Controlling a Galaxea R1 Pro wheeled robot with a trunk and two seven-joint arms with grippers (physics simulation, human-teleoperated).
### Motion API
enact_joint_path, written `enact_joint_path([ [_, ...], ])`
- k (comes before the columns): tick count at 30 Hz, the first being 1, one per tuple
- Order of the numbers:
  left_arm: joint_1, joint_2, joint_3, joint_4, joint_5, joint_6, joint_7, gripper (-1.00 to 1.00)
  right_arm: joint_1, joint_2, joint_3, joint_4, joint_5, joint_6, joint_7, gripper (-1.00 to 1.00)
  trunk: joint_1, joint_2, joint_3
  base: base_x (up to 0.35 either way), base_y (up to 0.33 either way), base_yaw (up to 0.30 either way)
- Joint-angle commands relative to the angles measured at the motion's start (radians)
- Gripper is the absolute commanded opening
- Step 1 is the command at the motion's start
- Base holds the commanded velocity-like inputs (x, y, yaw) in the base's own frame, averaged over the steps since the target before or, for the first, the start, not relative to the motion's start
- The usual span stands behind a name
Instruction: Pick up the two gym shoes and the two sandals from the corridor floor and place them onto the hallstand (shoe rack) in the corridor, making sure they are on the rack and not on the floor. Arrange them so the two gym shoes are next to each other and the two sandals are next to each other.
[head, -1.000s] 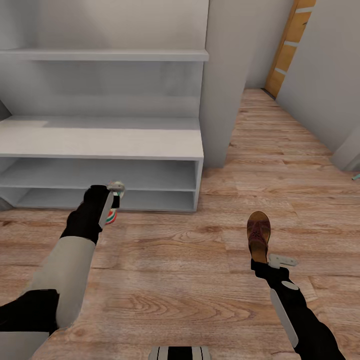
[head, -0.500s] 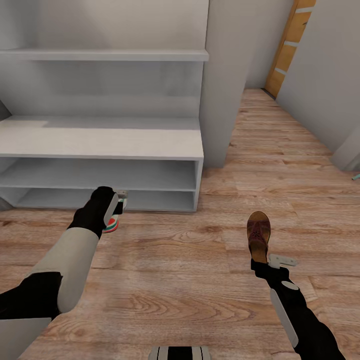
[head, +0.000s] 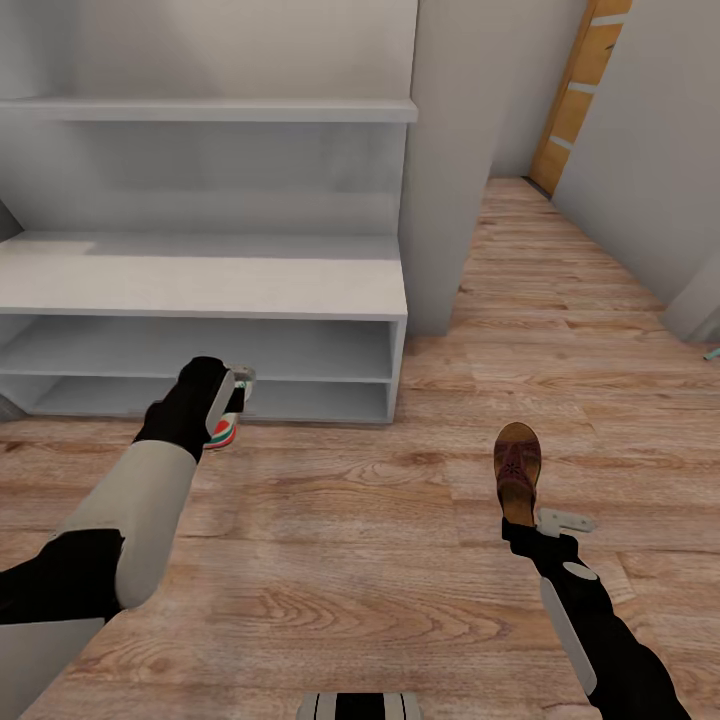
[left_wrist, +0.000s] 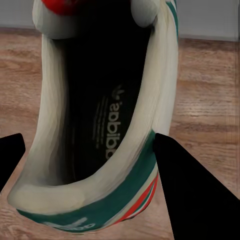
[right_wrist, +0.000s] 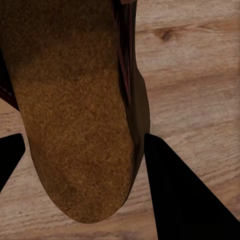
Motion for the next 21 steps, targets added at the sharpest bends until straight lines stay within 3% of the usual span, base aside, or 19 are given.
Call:
enact_joint_path([
  [1, -0.008, 0.000, 0.000, 0.000, -0.002, 0.000, -0.002, -1.00, 0.000, 0.000, 0.000, 0.000, -0.003, -0.001, 0.000, -1.00, 0.000, 0.000, 0.000, 0.000, 0.000, 0.000],
  [9, -0.033, -0.001, -0.001, 0.000, -0.005, 0.000, -0.003, -1.00, 0.000, 0.000, 0.000, 0.000, -0.003, -0.001, 0.000, -1.00, 0.000, 0.000, 0.000, 0.000, 0.000, 0.000],
  [21, -0.027, -0.001, 0.002, 0.000, -0.003, -0.002, -0.006, -1.00, 0.000, 0.000, 0.000, 0.000, -0.002, -0.001, 0.001, -1.00, 0.000, 0.000, 0.000, 0.000, 0.000, 0.000],
])
